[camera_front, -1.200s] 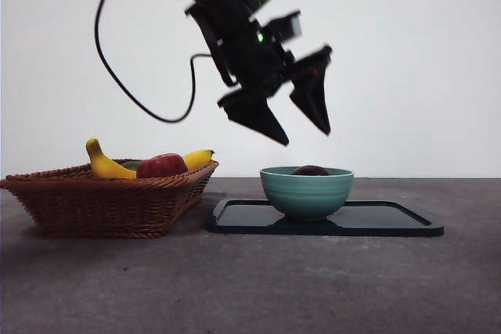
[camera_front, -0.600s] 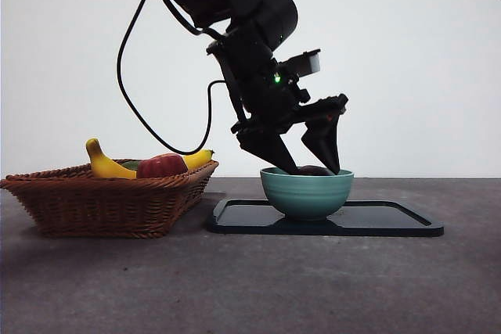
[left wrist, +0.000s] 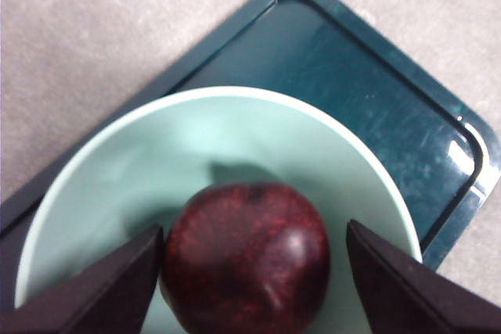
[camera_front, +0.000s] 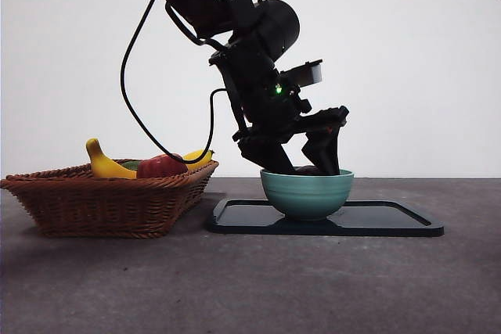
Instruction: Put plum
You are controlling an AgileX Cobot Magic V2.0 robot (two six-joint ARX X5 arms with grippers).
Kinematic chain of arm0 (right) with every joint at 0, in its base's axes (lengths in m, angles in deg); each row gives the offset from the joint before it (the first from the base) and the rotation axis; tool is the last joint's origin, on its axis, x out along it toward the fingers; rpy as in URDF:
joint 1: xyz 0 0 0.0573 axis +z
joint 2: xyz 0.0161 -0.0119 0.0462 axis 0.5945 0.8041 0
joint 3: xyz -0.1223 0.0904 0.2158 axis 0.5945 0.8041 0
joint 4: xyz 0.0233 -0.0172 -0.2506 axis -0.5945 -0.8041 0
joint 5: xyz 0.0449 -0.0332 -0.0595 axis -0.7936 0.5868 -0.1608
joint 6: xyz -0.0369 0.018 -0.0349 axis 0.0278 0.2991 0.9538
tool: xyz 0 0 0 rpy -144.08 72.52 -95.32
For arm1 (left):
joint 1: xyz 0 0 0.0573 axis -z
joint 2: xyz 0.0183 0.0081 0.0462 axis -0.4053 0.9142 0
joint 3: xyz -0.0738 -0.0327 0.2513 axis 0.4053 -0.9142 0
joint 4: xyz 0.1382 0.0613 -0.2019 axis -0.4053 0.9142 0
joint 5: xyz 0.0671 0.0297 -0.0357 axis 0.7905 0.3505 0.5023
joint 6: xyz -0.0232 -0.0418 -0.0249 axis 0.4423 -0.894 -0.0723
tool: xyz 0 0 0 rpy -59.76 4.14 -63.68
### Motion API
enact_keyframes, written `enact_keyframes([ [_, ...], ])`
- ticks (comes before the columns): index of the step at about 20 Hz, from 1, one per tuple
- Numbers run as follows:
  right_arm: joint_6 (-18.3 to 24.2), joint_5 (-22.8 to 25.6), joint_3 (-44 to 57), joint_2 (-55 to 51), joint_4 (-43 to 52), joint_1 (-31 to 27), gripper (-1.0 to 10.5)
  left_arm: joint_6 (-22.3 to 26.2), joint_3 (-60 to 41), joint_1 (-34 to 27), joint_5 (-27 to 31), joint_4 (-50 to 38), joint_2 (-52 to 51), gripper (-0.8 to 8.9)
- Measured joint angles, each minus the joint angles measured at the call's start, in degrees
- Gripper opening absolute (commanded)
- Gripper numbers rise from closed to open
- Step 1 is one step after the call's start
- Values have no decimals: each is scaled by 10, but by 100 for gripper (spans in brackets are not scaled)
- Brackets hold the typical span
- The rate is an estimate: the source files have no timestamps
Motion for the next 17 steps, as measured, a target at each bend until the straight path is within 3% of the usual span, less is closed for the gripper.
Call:
enact_keyframes([
  [5, 0, 0, 0, 0, 0, 0, 229, 2, 0, 0, 5, 1, 0, 367],
  [8, 0, 0, 0, 0, 0, 0, 229, 2, 0, 0, 22, 7, 0, 264],
  [17, 0, 0, 0, 0, 0, 0, 229, 2, 7, 0, 24, 21, 0, 265],
])
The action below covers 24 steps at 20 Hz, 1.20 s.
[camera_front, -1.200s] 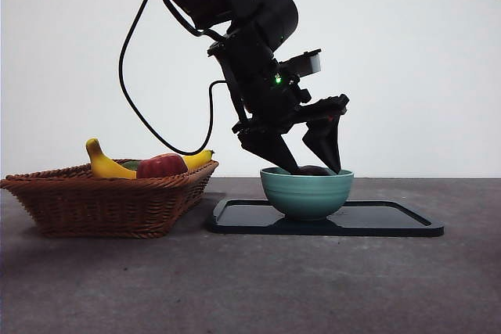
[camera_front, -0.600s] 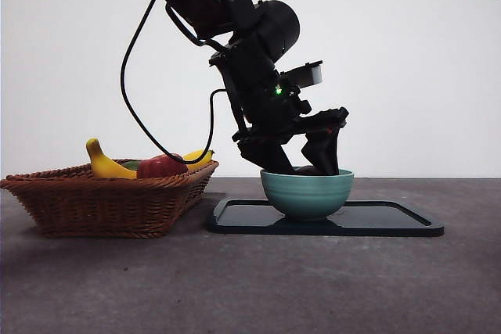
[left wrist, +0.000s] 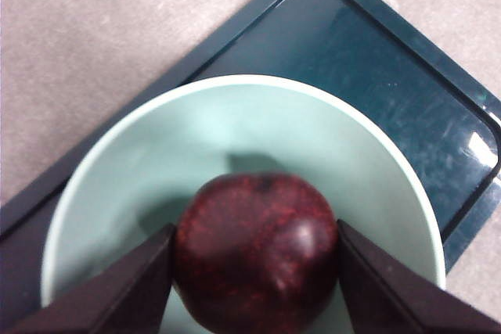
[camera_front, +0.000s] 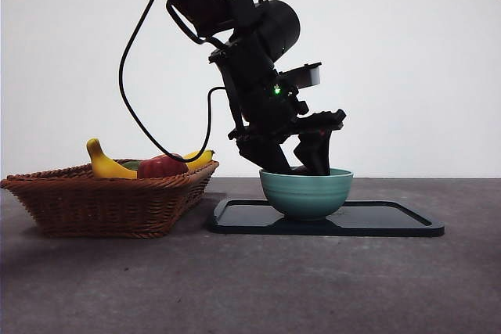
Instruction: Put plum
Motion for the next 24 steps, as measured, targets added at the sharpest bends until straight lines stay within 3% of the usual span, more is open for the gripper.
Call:
enact_keyframes([
  [7, 0, 0, 0, 0, 0, 0, 229, 0, 1, -2, 1, 17, -121, 265],
  [13, 0, 0, 0, -3, 0, 0, 229, -1, 3, -22, 1, 125, -266, 265],
  [20, 0, 0, 0, -24, -1, 0, 229, -15, -3, -105, 1, 241, -416, 264],
  [24, 0, 0, 0, -25, -1, 0, 229, -15, -102, -149, 1, 215, -475, 248],
])
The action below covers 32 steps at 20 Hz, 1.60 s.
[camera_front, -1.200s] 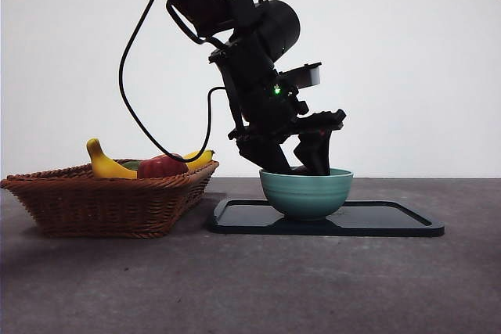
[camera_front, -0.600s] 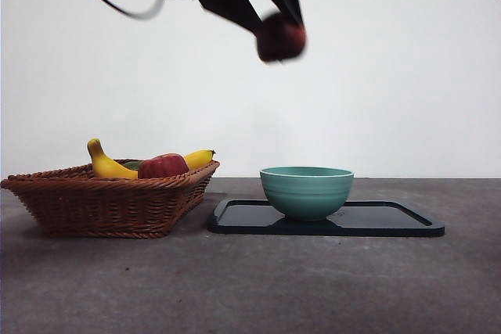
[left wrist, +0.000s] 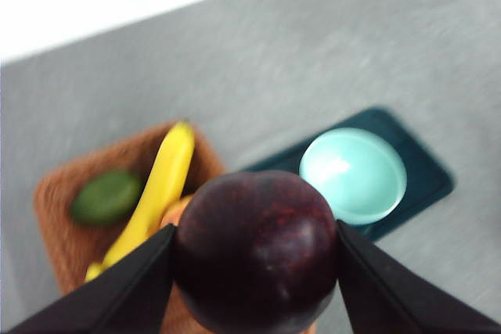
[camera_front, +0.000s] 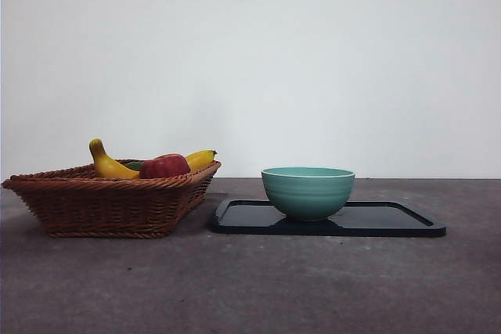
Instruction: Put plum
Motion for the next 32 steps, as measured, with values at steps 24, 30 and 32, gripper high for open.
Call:
enact_keyframes([
  [24, -1, 0, 0, 0, 0, 0, 229, 0, -409, -82, 0, -428, 108, 249],
  [30, -2, 0, 0, 0, 0, 0, 229, 0, -409, -82, 0, -445, 126, 329],
  [32, -2, 0, 0, 0, 0, 0, 229, 0, -409, -82, 0, -445, 126, 380],
])
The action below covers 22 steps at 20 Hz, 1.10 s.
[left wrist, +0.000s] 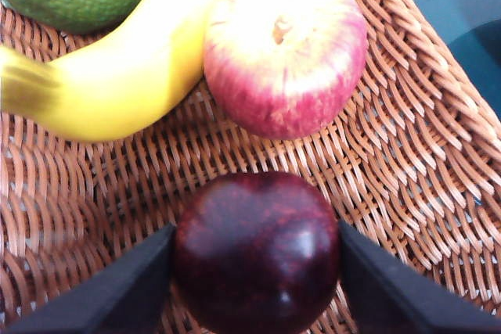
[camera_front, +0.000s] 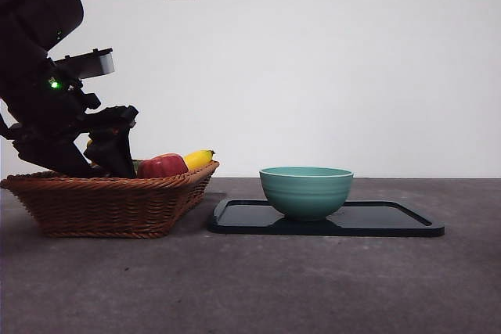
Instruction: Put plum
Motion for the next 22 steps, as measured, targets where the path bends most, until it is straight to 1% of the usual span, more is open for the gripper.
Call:
enact_keyframes([
  [5, 0, 0, 0, 0, 0, 0, 229, -7, 0, 0, 0, 4, 0, 380],
  [7, 0, 0, 0, 0, 0, 0, 229, -16, 0, 0, 0, 9, -8, 410],
  [11, 0, 0, 0, 0, 0, 0, 229, -17, 0, 0, 0, 33, -68, 419],
  [15, 0, 0, 0, 0, 1, 0, 229, -19, 1, 7, -6, 85, -155, 413],
  [16, 0, 0, 0, 0, 3, 0, 229, -19, 1, 10, -21, 103, -180, 409],
  [20, 0, 0, 0, 0, 15, 0, 229, -31, 1, 19, -127, 176, -281, 406],
  [22, 0, 0, 0, 0, 17, 0, 229, -35, 1, 23, -170, 216, -323, 406],
])
